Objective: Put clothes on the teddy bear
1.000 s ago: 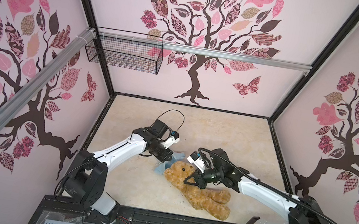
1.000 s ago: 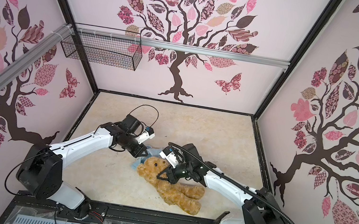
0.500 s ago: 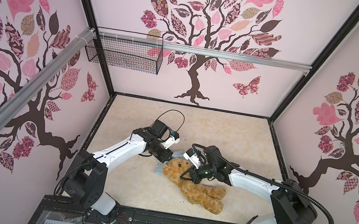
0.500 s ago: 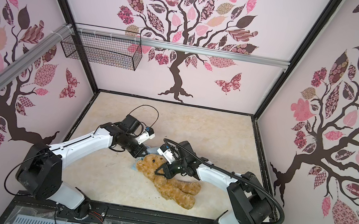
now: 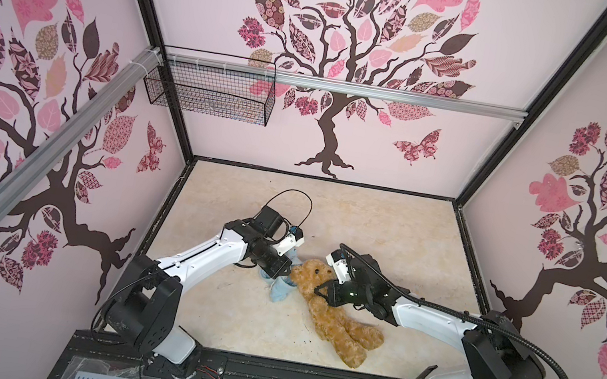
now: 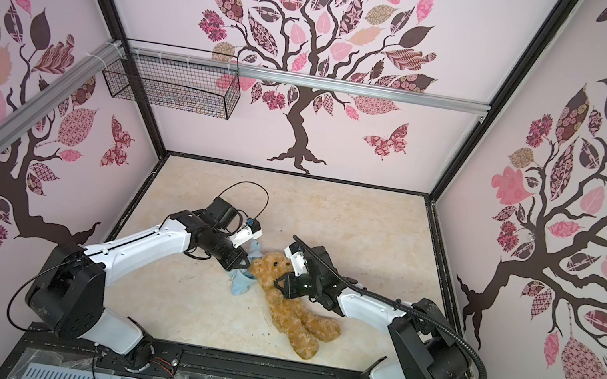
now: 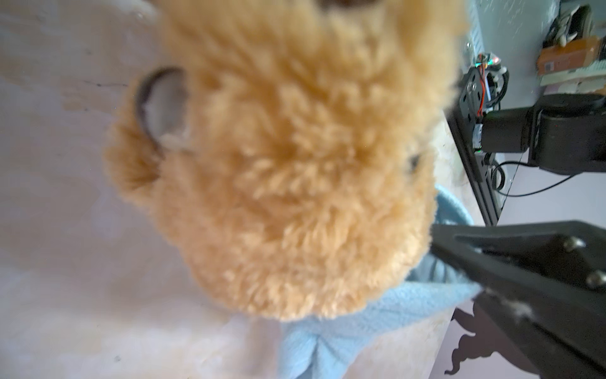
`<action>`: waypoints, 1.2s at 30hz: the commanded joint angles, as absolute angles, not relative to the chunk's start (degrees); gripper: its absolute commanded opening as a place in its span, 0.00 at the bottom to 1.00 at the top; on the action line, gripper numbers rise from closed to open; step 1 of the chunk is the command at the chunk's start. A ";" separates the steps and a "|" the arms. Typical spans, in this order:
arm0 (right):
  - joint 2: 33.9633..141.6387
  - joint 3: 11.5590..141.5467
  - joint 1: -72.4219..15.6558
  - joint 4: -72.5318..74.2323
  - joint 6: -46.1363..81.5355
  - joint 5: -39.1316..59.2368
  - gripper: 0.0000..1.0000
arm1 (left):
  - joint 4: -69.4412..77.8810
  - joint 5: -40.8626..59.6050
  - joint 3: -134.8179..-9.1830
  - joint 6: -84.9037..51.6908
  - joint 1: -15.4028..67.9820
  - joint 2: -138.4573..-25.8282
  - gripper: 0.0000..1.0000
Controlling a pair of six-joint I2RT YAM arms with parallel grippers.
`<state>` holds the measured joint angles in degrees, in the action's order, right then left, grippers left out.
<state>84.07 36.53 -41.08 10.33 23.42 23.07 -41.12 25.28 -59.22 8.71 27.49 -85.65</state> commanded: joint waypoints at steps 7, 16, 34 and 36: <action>85.73 39.27 -50.15 9.46 20.34 11.95 0.00 | -36.51 28.03 -61.32 -4.50 27.82 -86.41 0.00; 87.08 40.22 -52.50 8.39 11.61 10.07 0.00 | -31.51 31.09 -63.35 -17.93 27.97 -88.20 0.00; 67.24 35.09 -43.60 0.38 12.47 42.71 0.00 | -40.89 24.83 -61.65 6.39 27.91 -86.72 0.00; 67.44 34.88 -43.63 2.17 12.76 47.81 0.00 | -40.11 25.58 -60.92 7.31 27.91 -85.94 0.00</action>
<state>68.93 34.74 -43.42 1.23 12.05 34.98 -39.59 25.54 -60.75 1.61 27.79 -87.81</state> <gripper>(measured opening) 0.168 0.048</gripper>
